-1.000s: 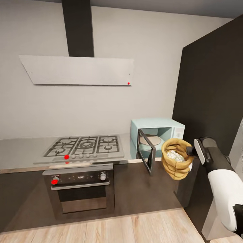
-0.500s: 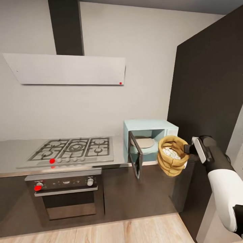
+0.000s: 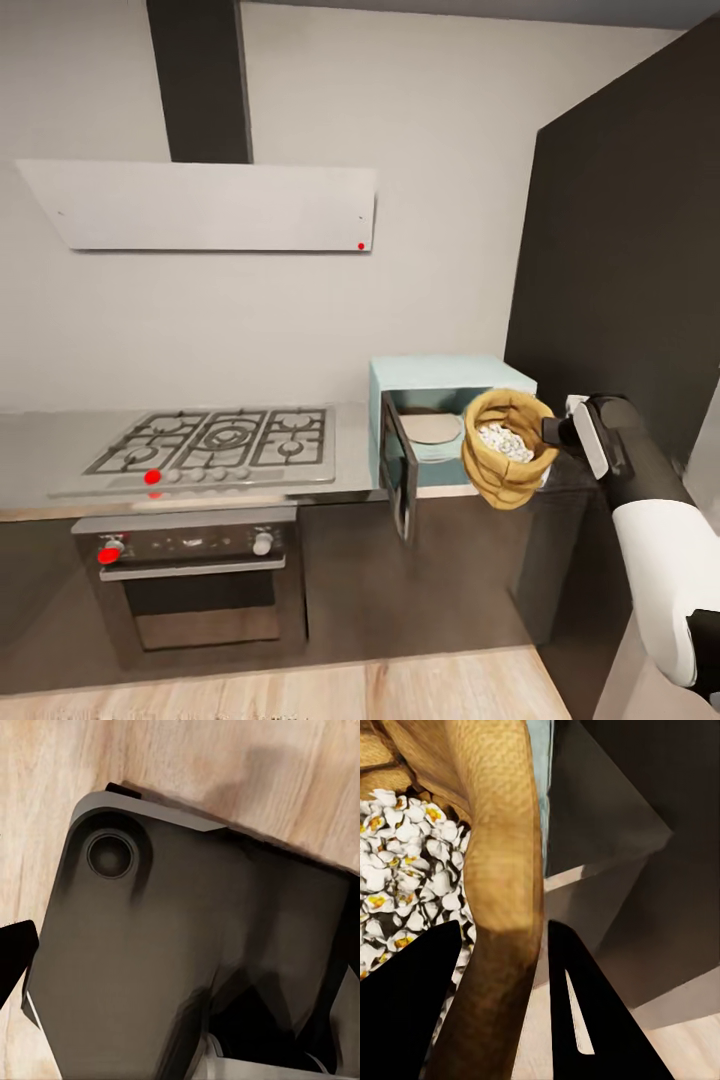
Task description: In the kitchen, take the popcorn bag from the countertop, put it into the microwave, and heat it until the popcorn is cooked so the cooked popcorn ends up inside the bag.
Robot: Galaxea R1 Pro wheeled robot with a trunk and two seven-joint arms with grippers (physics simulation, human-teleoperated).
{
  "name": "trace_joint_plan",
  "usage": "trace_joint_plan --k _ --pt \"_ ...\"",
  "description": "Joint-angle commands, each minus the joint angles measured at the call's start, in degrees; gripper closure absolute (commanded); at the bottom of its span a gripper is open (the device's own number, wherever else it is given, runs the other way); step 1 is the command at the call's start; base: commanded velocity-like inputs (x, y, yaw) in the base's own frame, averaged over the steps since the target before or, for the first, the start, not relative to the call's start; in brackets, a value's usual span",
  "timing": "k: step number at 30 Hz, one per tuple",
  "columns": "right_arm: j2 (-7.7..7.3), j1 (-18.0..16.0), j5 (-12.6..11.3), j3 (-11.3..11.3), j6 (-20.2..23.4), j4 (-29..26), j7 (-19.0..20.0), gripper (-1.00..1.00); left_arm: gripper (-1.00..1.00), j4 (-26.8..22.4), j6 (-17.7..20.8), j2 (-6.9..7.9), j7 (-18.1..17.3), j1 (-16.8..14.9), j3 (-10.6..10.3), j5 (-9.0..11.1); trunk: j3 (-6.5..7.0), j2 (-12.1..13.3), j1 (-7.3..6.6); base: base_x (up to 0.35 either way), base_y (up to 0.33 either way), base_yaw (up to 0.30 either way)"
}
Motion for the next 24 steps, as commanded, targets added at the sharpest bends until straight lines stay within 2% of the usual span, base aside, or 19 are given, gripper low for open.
trace_joint_plan --k 1,13,24 --pt "-0.02 0.0 -0.6 0.0 0.2 -0.1 -0.6 1.00 -1.00 0.0 -0.1 -0.01 -0.2 0.0 0.3 0.2 -0.07 -0.1 0.01 0.000 0.000 0.266" --pt "-0.02 0.0 0.1 0.0 0.2 0.3 -1.2 1.00 -1.00 0.0 -0.1 -0.06 -0.2 -0.1 0.3 0.2 -0.07 -0.1 0.01 0.000 0.000 0.261" --pt "0.13 0.0 0.3 0.0 0.2 2.7 -2.3 1.00 -1.00 0.0 -0.1 -0.09 -0.2 0.0 0.3 0.1 -0.07 -0.1 0.01 0.000 0.000 0.016"
